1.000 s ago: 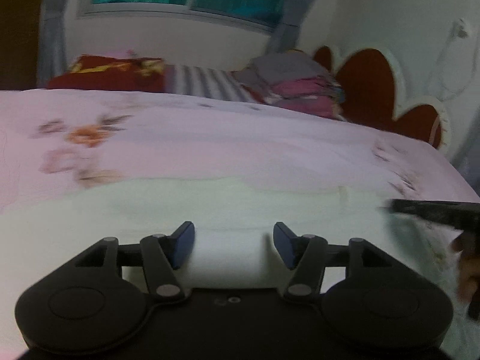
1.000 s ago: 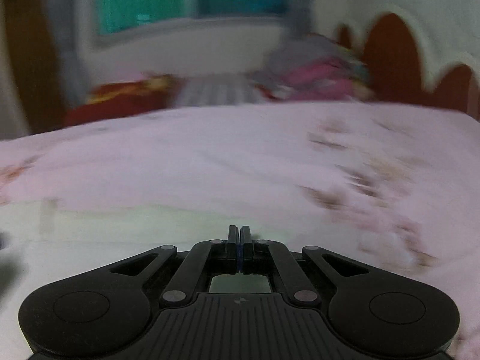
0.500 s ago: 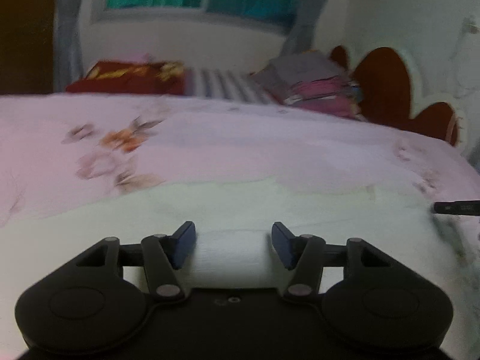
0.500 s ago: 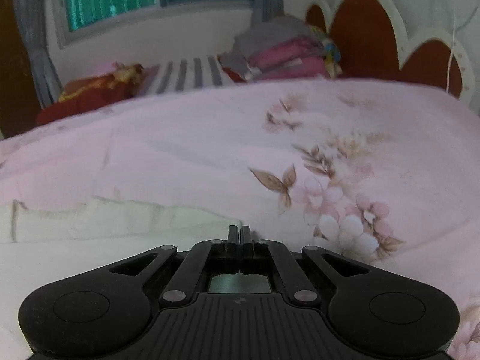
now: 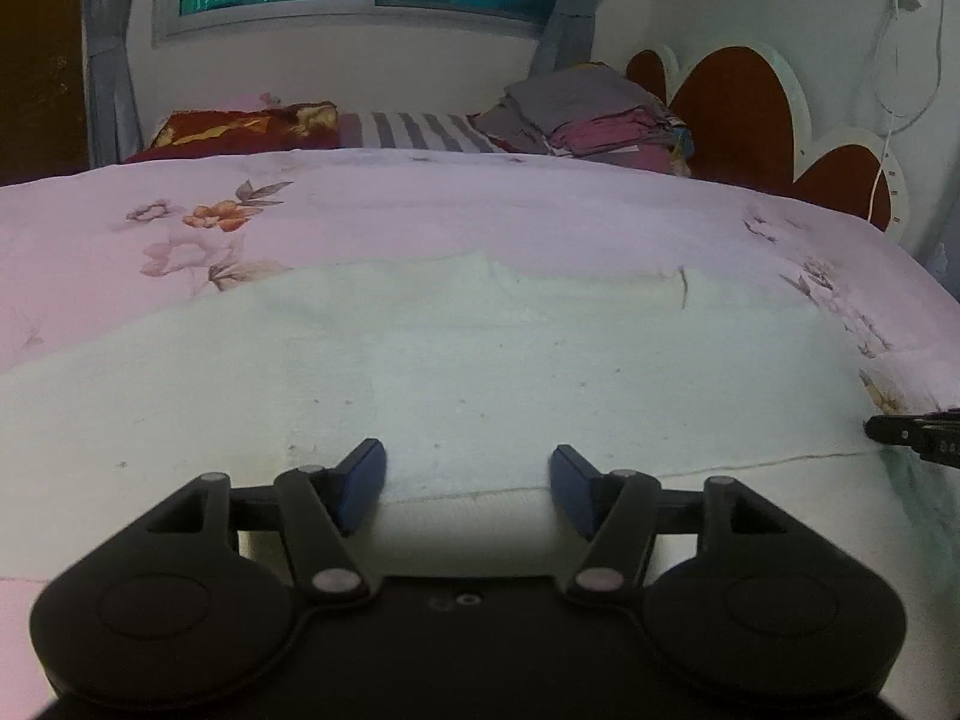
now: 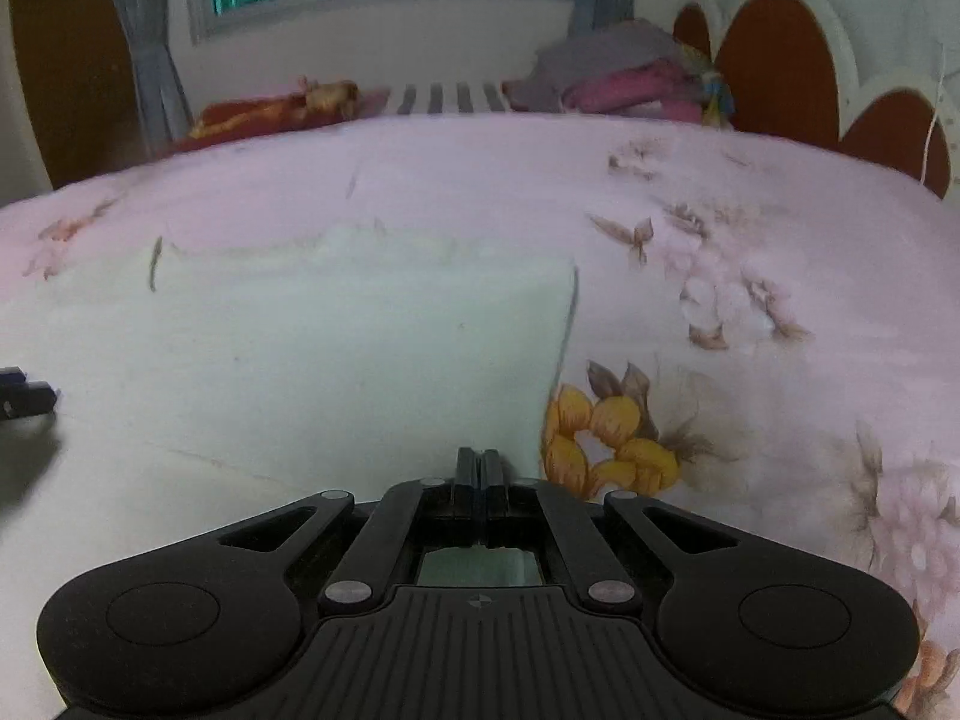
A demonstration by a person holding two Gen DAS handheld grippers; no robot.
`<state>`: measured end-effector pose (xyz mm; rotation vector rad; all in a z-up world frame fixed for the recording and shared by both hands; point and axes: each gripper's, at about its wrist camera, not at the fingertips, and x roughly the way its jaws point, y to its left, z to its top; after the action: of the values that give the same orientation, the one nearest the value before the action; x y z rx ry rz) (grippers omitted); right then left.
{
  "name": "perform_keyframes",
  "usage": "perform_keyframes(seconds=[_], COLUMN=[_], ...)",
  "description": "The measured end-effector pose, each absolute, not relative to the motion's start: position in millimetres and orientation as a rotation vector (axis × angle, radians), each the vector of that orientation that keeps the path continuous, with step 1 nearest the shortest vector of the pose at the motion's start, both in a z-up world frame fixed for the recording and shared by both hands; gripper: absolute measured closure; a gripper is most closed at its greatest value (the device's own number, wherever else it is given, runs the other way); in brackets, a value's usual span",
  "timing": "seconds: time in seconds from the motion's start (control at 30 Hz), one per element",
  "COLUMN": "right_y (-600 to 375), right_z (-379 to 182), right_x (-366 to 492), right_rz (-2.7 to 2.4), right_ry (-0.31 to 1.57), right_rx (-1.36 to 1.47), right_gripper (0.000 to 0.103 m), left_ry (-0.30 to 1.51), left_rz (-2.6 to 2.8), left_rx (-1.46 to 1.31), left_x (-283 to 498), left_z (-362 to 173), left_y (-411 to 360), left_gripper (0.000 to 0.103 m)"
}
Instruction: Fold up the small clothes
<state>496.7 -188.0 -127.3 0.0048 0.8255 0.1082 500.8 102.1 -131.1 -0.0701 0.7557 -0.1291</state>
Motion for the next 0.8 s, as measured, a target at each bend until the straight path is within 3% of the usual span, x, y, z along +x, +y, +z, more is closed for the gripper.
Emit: perform_keyframes(seconds=[0.07, 0.2, 0.33, 0.5, 0.53, 0.57, 0.6, 0.63, 0.67, 0.7, 0.77, 0.8], right_y=[-185.6, -182.7, -184.2, -175.6, -172.9, -169.4, -165.4, -159.7, -153.3, -147.9, -138.3, -133.1], right_z=[-117.3, -129.5, -114.0, -104.4, -104.3, -103.0, -102.3, -101.0, -97.8, -97.1, -96.0, -95.7], right_x=[491.9, 490.6, 483.0, 464.2, 460.9, 456.2, 451.9, 447.7, 443.7, 444.3, 446.3, 448.5], right_rz=[0.099, 0.1, 0.105, 0.095, 0.09, 0.082, 0.073, 0.076, 0.09, 0.11, 0.142, 0.151], right_ry=[0.818, 0.833, 0.813, 0.748, 0.74, 0.73, 0.707, 0.68, 0.68, 0.687, 0.694, 0.7], right_rx=[0.015, 0.0, 0.052, 0.087, 0.084, 0.085, 0.087, 0.078, 0.069, 0.07, 0.069, 0.065], right_gripper=[0.103, 0.103, 0.103, 0.103, 0.086, 0.044, 0.029, 0.026, 0.026, 0.026, 0.038, 0.039], left_ry=[0.751, 0.769, 0.731, 0.689, 0.676, 0.662, 0.65, 0.644, 0.642, 0.633, 0.596, 0.566], left_rz=[-0.131, -0.128, -0.079, 0.109, 0.16, 0.206, 0.248, 0.283, 0.315, 0.357, 0.425, 0.453], left_rx=[-0.085, -0.108, -0.161, -0.28, -0.319, -0.356, -0.396, -0.446, -0.493, -0.55, -0.654, -0.704], left_x=[496.7, 493.3, 471.3, 422.2, 410.7, 399.3, 387.9, 376.5, 368.2, 357.9, 343.0, 336.0], left_z=[-132.7, -133.9, -123.6, -116.9, -116.6, -116.4, -116.7, -117.9, -119.4, -121.8, -122.8, -123.9], left_y=[105.4, 114.0, 140.5, 210.3, 229.3, 247.2, 265.3, 285.6, 302.8, 323.0, 357.6, 372.0], left_gripper=[0.034, 0.033, 0.019, 0.016, 0.016, 0.018, 0.027, 0.041, 0.047, 0.049, 0.049, 0.049])
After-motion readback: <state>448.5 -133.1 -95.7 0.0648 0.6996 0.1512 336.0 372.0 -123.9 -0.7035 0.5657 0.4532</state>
